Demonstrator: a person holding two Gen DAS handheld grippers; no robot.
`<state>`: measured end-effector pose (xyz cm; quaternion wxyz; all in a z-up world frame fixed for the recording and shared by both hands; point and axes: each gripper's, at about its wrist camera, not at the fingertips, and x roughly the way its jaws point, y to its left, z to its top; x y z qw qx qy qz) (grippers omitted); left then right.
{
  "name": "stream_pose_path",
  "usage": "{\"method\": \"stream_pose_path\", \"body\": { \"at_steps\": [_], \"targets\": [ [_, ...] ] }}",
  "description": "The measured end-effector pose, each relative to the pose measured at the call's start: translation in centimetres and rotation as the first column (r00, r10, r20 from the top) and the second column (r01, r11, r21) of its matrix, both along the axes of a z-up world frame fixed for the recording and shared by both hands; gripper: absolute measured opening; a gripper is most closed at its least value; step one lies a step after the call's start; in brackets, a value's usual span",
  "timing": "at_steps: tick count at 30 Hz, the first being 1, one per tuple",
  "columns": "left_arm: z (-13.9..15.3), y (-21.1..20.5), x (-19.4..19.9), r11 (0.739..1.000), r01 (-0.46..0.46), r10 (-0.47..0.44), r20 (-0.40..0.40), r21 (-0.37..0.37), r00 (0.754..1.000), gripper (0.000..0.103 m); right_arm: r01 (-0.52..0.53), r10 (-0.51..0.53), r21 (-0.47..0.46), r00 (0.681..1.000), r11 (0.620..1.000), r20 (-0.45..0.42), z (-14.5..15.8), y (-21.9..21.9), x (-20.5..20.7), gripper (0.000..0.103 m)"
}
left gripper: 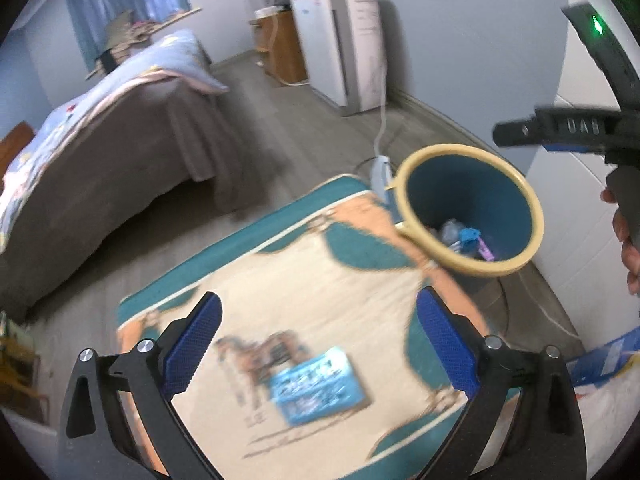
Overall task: Collect trash
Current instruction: 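Move both open tools back over the cushion, then grasp the blue blister pack with the left tool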
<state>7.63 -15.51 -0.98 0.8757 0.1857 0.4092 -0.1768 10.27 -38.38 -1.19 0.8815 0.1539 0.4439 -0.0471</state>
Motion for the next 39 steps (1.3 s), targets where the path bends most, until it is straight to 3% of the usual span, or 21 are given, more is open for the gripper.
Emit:
{"method": "stream_pose_path", "body": {
  "at_steps": [3, 8, 13, 17, 23, 28, 35, 39],
  "targets": [
    [0.0, 3.5, -1.1, 0.999, -0.044, 0.044, -0.008, -0.028, 0.999, 0.098, -0.034, 0.034, 0.005, 0.999, 0.999, -0.017, 0.0, 2.6, -0.7, 0.097],
    [-3.5, 7.9, -1.4, 0.991, -0.130, 0.129, -0.065, -0.018, 0.990, 0.098, -0.065, 0.066, 0.020, 0.996, 0.998, -0.056, -0.9, 6.4, -1.7, 0.097],
    [-6.1, 11.7, -0.5, 0.981, -0.195, 0.191, -0.126, -0.023, 0.974, 0.098, -0.087, 0.084, -0.027, 0.991, 0.996, -0.109, -2.4, 9.8, -0.9, 0.097],
    [-7.7, 13.4, 0.1, 0.978, -0.206, 0.202, -0.163, -0.013, 0.966, 0.098, -0.101, 0.095, -0.029, 0.985, 0.995, -0.147, -3.7, 11.8, 0.4, 0.097],
    [-10.8, 11.8, 0.1, 0.994, -0.083, 0.095, -0.184, 0.073, 0.978, 0.098, -0.173, 0.156, -0.094, 0.973, 0.980, -0.167, -4.8, 15.1, 1.8, 0.097],
    [-13.0, 9.3, -0.3, 0.997, 0.038, -0.024, -0.224, 0.062, 0.974, 0.098, -0.209, 0.185, -0.120, 0.966, 0.971, -0.182, -5.5, 16.2, 2.9, 0.097],
    [-16.2, 5.1, -0.8, 0.982, 0.139, -0.106, -0.234, 0.128, 0.967, 0.098, -0.234, 0.212, -0.112, 0.961, 0.966, -0.178, -5.6, 16.0, 3.6, 0.097],
    [-17.1, 3.8, -0.5, 0.980, 0.150, -0.116, -0.245, 0.128, 0.963, 0.098, -0.232, 0.208, -0.115, 0.960, 0.966, -0.187, -5.9, 15.1, 3.6, 0.097]
  ]
}}
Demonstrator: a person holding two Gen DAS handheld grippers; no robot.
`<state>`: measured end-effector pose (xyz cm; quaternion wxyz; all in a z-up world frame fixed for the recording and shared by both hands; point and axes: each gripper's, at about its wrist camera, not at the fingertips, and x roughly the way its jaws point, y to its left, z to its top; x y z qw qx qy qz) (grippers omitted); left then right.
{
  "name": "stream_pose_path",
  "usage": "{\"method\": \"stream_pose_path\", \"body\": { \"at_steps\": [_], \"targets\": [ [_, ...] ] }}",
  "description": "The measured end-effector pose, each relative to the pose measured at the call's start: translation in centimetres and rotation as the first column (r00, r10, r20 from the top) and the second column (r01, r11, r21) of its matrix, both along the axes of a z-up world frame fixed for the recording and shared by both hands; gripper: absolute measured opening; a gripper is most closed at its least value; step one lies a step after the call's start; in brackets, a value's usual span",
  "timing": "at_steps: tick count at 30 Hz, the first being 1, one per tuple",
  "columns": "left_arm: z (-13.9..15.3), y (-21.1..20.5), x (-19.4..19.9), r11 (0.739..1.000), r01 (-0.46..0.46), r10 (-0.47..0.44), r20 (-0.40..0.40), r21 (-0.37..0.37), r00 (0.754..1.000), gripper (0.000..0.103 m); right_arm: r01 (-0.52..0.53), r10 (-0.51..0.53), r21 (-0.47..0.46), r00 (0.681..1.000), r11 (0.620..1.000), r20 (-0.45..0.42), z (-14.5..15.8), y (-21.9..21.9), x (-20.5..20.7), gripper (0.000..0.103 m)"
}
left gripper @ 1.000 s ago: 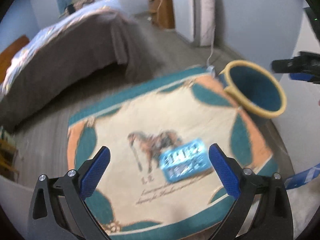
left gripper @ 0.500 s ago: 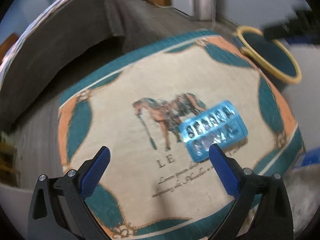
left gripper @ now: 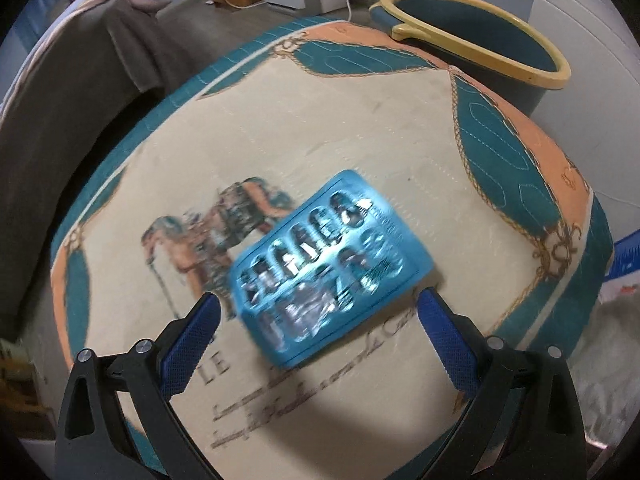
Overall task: Collect trash
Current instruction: 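Grasp the blue blister pack with the left tool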
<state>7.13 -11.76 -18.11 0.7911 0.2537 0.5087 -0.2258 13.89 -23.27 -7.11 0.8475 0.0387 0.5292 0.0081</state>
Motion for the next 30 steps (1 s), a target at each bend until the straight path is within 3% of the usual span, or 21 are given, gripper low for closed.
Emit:
{"method": "stream_pose_path", "body": {
  "at_steps": [3, 9, 12, 16, 17, 19, 22, 24, 25, 30],
  "targets": [
    [0.0, -0.1, 0.7, 1.000, -0.004, 0.004, 0.000, -0.008, 1.000, 0.098, 0.016, -0.016, 0.005, 1.000, 1.000, -0.006, -0.2, -1.0, 0.0, 0.097],
    [2.0, 2.1, 3.5, 0.982, -0.116, 0.112, -0.034, -0.151, 0.993, 0.097, 0.028, -0.028, 0.013, 1.000, 1.000, -0.012, -0.4, -2.0, 0.1, 0.097],
    [2.3, 3.1, 4.6, 0.975, -0.182, 0.184, 0.000, -0.130, 0.983, 0.097, 0.022, -0.022, 0.002, 1.000, 1.000, -0.016, -0.6, -1.7, 0.1, 0.097],
    [1.7, 5.0, 6.0, 0.950, -0.285, 0.282, -0.038, -0.130, 0.959, 0.092, 0.010, -0.010, -0.006, 1.000, 1.000, -0.021, -0.8, -1.5, 0.2, 0.097],
    [1.4, 5.2, 6.1, 0.949, -0.287, 0.283, -0.050, -0.129, 0.958, 0.085, 0.004, -0.004, -0.013, 1.000, 1.000, -0.023, -0.9, -1.3, 0.1, 0.097],
    [0.9, 5.1, 6.3, 0.959, -0.263, 0.257, -0.065, -0.109, 0.964, 0.055, -0.004, 0.003, -0.025, 1.000, 1.000, -0.028, -1.0, -1.1, 0.2, 0.097],
    [1.1, 4.4, 6.0, 0.973, -0.218, 0.217, -0.013, -0.074, 0.976, 0.035, -0.006, 0.005, -0.030, 0.999, 1.000, -0.034, -1.3, -1.1, 0.2, 0.097],
    [1.6, 4.4, 6.1, 0.972, -0.223, 0.224, 0.006, -0.068, 0.975, 0.010, -0.012, 0.010, -0.033, 0.999, 0.999, -0.039, -1.5, -0.9, 0.2, 0.097],
    [2.0, 4.7, 6.4, 0.967, -0.241, 0.243, 0.003, -0.087, 0.970, 0.002, -0.019, 0.017, -0.039, 0.999, 0.999, -0.043, -1.6, -0.7, 0.2, 0.097],
    [3.0, 6.1, 6.9, 0.951, -0.285, 0.289, 0.012, -0.117, 0.957, 0.001, -0.049, 0.045, -0.051, 0.996, 0.998, -0.074, -3.1, 0.6, 0.1, 0.097]
  ]
}}
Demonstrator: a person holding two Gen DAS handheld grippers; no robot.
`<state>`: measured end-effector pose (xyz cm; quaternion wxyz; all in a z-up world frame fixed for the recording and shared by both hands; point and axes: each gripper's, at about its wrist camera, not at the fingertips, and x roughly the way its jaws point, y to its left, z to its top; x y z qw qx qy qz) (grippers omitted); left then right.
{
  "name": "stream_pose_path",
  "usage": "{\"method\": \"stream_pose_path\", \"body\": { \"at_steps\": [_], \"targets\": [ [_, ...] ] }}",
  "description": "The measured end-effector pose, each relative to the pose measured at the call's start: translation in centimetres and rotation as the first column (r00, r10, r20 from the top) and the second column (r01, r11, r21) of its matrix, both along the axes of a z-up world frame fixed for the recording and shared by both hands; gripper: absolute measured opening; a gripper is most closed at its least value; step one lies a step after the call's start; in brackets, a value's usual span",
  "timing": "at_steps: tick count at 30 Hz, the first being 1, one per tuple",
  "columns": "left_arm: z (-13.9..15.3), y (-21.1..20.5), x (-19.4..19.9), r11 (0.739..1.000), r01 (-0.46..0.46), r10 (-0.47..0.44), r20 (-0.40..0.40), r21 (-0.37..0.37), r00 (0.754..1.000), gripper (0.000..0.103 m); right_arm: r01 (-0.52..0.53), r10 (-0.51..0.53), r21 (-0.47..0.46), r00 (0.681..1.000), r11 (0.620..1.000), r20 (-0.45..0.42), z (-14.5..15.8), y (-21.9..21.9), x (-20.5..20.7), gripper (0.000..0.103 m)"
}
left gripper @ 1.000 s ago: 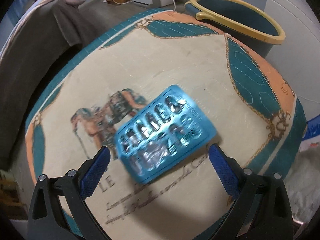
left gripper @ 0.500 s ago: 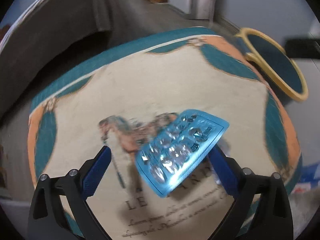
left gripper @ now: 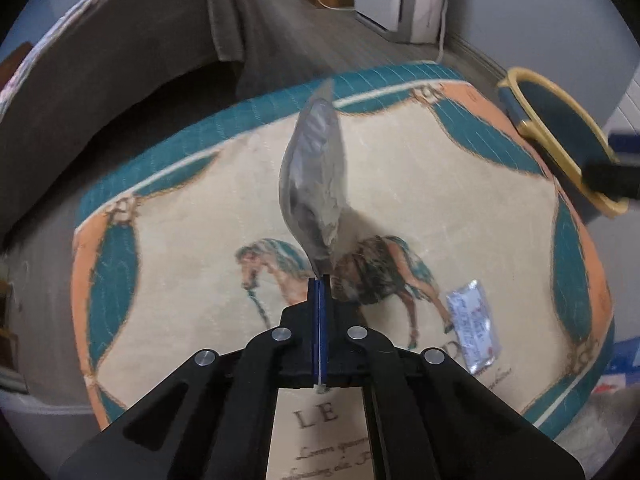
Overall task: Collect trash
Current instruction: 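Grasp the blue blister pack with the left tool, then grasp the silver foil pack with the left tool while the right tool grasps the small white sachet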
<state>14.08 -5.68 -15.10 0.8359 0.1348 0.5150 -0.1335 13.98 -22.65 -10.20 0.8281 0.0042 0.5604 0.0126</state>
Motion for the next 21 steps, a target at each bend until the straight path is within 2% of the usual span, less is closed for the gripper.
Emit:
{"method": "stream_pose_path", "body": {
  "at_steps": [5, 10, 11, 13, 14, 17, 18, 19, 21],
  "targets": [
    [0.9, 1.5, 1.1, 0.997, -0.044, 0.044, 0.007, -0.069, 0.999, 0.001, -0.046, 0.052, 0.079, 0.996, 0.996, -0.070, -2.8, 2.9, -0.5, 0.096],
    [1.5, 2.2, 1.0, 0.995, -0.048, 0.049, 0.018, -0.087, 0.999, 0.001, -0.106, 0.122, 0.111, 0.981, 0.988, -0.153, -5.6, 6.2, -1.0, 0.079],
    [1.3, 2.3, 1.2, 0.995, -0.046, 0.048, 0.017, -0.087, 0.999, 0.001, -0.116, 0.134, 0.117, 0.978, 0.986, -0.162, -6.0, 6.9, -1.1, 0.073],
    [1.2, 2.4, 1.2, 0.996, -0.040, 0.041, 0.015, -0.082, 0.999, 0.001, -0.128, 0.148, 0.119, 0.973, 0.985, -0.175, -6.6, 7.8, -1.2, 0.054],
    [1.2, 2.5, 1.1, 0.996, -0.039, 0.040, 0.014, -0.081, 0.999, 0.001, -0.135, 0.155, 0.114, 0.970, 0.984, -0.187, -7.0, 8.2, -1.3, 0.036],
    [1.3, 3.0, 1.1, 0.995, -0.044, 0.045, 0.007, -0.093, 0.999, 0.001, -0.154, 0.168, 0.083, 0.967, 0.985, -0.194, -7.3, 8.8, -1.5, 0.027],
    [1.4, 3.1, 1.1, 0.994, -0.044, 0.045, 0.007, -0.099, 0.999, 0.001, -0.157, 0.169, 0.081, 0.968, 0.984, -0.187, -7.1, 8.9, -1.5, 0.009],
    [1.6, 3.1, 1.1, 0.994, -0.044, 0.046, 0.010, -0.104, 0.999, 0.001, -0.149, 0.162, 0.085, 0.971, 0.985, -0.177, -6.6, 8.7, -1.3, 0.001],
    [2.1, 3.2, 1.1, 0.991, -0.043, 0.046, 0.018, -0.123, 0.999, 0.000, -0.125, 0.143, 0.122, 0.978, 0.985, -0.153, -5.3, 7.8, -0.8, 0.000]
  ]
}}
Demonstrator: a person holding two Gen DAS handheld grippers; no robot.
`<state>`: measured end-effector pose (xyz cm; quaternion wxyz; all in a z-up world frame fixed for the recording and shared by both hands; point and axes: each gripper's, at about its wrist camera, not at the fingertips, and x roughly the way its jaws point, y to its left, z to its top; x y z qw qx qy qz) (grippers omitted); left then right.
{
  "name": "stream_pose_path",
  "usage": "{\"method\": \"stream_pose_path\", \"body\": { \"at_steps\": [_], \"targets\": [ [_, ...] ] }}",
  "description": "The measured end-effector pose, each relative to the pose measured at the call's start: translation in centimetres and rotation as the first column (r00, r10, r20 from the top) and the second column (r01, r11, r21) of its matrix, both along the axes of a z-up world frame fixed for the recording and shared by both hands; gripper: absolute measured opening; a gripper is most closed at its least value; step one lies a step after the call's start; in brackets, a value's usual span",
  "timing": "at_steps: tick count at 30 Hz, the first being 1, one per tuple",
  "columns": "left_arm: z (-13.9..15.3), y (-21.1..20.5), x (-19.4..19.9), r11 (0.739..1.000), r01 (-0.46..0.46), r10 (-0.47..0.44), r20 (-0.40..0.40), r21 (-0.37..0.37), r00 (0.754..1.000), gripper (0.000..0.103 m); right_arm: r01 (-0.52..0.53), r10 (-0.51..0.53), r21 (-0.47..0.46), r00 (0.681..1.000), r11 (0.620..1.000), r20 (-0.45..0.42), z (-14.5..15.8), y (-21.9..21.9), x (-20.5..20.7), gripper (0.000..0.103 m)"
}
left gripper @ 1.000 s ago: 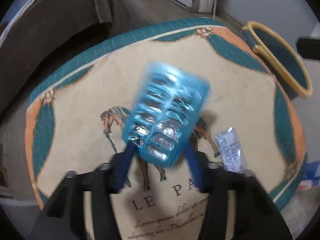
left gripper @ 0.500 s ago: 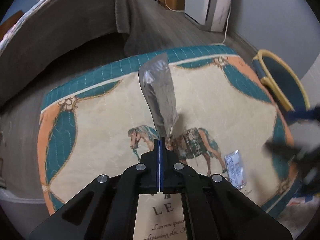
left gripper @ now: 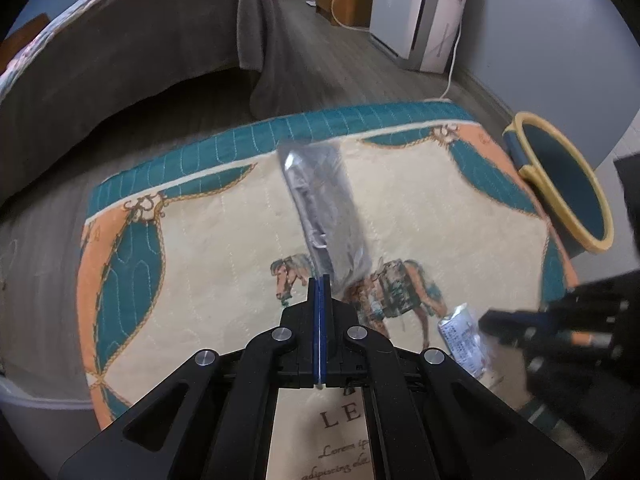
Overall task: Collect trash
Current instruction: 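Grasp the silver foil pack with the left tool while the right tool grasps the small white sachet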
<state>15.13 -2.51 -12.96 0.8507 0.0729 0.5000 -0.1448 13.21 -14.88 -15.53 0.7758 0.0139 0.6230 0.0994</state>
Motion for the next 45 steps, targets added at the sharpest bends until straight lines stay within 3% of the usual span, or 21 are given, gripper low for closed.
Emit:
{"method": "stream_pose_path", "body": {
  "at_steps": [3, 8, 9, 10, 11, 12, 16, 18, 20, 23, 25, 27, 34, 36, 38, 39, 40, 45],
  "targets": [
    [0.6, -0.2, -0.2, 1.000, 0.003, -0.003, 0.009, -0.012, 1.000, 0.000, 0.051, -0.051, 0.051, 0.999, 0.997, 0.015, 1.1, -1.9, 0.6, 0.000],
    [0.2, 0.5, 0.6, 0.999, -0.052, 0.052, -0.019, -0.002, 0.998, 0.001, 0.064, -0.063, 0.042, 0.998, 0.997, -0.018, 0.2, -2.8, 0.3, 0.003],
    [0.0, 0.9, 1.1, 0.997, -0.077, 0.077, -0.030, -0.008, 0.997, 0.009, 0.056, -0.055, 0.053, 0.998, 0.997, -0.025, 0.0, -2.7, 0.0, 0.011],
    [-0.2, 1.4, 1.8, 0.994, -0.110, 0.109, -0.046, -0.017, 0.993, 0.032, 0.040, -0.039, 0.056, 0.999, 0.998, -0.026, -0.1, -2.2, -0.3, 0.020],
    [-0.2, 1.9, 2.2, 0.989, -0.144, 0.142, -0.052, -0.026, 0.988, 0.046, 0.023, -0.022, 0.044, 1.000, 0.999, -0.021, -0.2, -2.0, -0.6, 0.039],
    [-0.2, 2.3, 2.5, 0.985, -0.168, 0.166, -0.046, -0.033, 0.985, 0.061, 0.000, 0.000, 0.027, 1.000, 1.000, -0.013, -0.3, -1.4, -0.9, 0.047],
    [-0.7, 3.4, 3.3, 0.975, -0.222, 0.220, -0.047, -0.032, 0.974, 0.062, -0.128, 0.126, -0.073, 0.992, 0.989, -0.020, -1.5, 1.2, -2.2, 0.047],
    [-1.0, 3.5, 3.3, 0.976, -0.217, 0.215, -0.053, -0.021, 0.975, 0.062, -0.152, 0.149, -0.116, 0.988, 0.981, -0.035, -2.2, 1.6, -2.5, 0.031],
    [-1.3, 3.2, 3.5, 0.978, -0.211, 0.210, -0.065, -0.006, 0.976, 0.063, -0.136, 0.135, -0.137, 0.991, 0.981, -0.018, -1.9, 1.3, -2.5, 0.030],
    [-1.4, 2.2, 3.9, 0.980, -0.199, 0.198, -0.071, -0.007, 0.978, 0.070, -0.093, 0.094, -0.094, 0.996, 0.991, 0.001, -0.8, -0.3, -2.3, 0.030],
    [-1.4, 1.3, 4.1, 0.983, -0.183, 0.183, -0.063, 0.006, 0.981, 0.084, -0.069, 0.070, -0.083, 0.997, 0.994, 0.015, 0.1, -1.8, -1.7, 0.030],
    [-1.9, 0.1, 4.5, 0.985, -0.168, 0.169, -0.060, 0.032, 0.984, 0.088, -0.035, 0.039, -0.083, 0.998, 0.996, 0.052, 1.5, -3.6, -0.9, 0.030],
    [-4.8, -2.5, 5.7, 0.980, -0.162, 0.175, -0.114, 0.113, 0.978, 0.093, -0.002, 0.008, -0.058, 0.994, 0.998, 0.109, 4.0, -6.8, 0.5, 0.030],
    [-4.8, -2.4, 6.0, 0.977, -0.185, 0.195, -0.098, 0.106, 0.976, 0.094, -0.014, 0.023, -0.073, 0.992, 0.997, 0.127, 4.3, -6.7, 0.9, 0.030],
    [-4.6, -2.6, 6.1, 0.978, -0.189, 0.197, -0.081, 0.093, 0.977, 0.087, -0.018, 0.029, -0.078, 0.989, 0.997, 0.146, 4.8, -6.9, 1.3, 0.030],
    [-4.4, -2.9, 6.0, 0.981, -0.171, 0.178, -0.064, 0.094, 0.982, 0.075, -0.016, 0.028, -0.076, 0.988, 0.997, 0.153, 5.2, -6.9, 1.4, 0.030],
    [-4.2, -3.2, 5.9, 0.982, -0.159, 0.165, -0.056, 0.098, 0.985, 0.071, -0.009, 0.021, -0.075, 0.986, 0.997, 0.163, 5.7, -7.5, 1.1, 0.030],
    [-3.7, -5.2, 5.8, 0.983, -0.124, 0.129, -0.024, 0.137, 0.991, 0.070, 0.042, -0.030, -0.063, 0.983, 0.997, 0.183, 6.2, -10.8, 1.4, 0.030]
  ]
}}
